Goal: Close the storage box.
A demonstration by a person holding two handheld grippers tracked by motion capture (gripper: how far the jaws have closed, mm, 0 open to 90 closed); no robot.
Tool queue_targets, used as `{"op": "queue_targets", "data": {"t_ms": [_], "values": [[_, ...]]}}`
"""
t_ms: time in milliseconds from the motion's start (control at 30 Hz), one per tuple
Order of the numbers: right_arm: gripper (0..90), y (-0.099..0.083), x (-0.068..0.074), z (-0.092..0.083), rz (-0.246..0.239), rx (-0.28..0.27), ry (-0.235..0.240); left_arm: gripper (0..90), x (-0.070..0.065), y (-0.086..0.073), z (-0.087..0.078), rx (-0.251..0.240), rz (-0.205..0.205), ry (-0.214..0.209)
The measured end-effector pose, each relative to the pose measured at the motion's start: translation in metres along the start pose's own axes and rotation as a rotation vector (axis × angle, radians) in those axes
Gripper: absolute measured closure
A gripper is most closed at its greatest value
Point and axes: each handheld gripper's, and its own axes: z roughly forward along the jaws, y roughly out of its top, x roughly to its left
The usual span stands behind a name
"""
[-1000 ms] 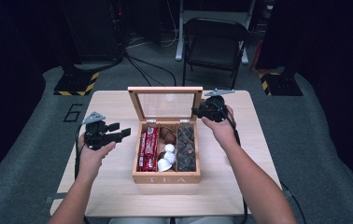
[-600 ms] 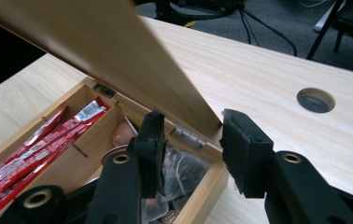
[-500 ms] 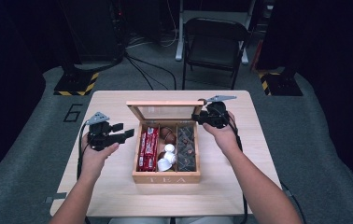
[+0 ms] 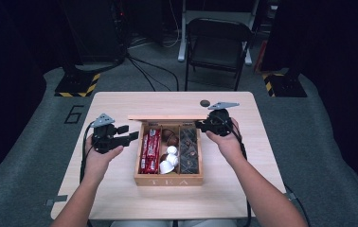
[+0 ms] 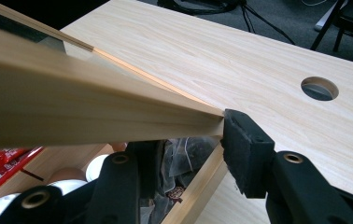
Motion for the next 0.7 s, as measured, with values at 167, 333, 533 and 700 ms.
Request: {"op": "queue_targets", "data": {"t_ms": [167,333,533,700], "values": [[58.8,-0.006,0.001,-0.001,0.001,-0.021,-0.001,43.4,-0.004,0.002,0.001,-0.009,0.009,-0.005],[58.8,-0.009,0.003,-0.001,-0.002,-0.018,-0.002,44.0,-0.005,0.002,0.002,-0.004,0.017,-0.002],[58.6,-0.013,0.005,-0.002,-0.004,-0.019,-0.005,44.3,-0.007,0.003,0.002,-0.004,0.028,0.0],[58.4,-0.018,0.006,-0.003,-0.005,-0.019,0.001,45.1,-0.009,0.004,0.003,-0.011,0.035,0.0]]}}
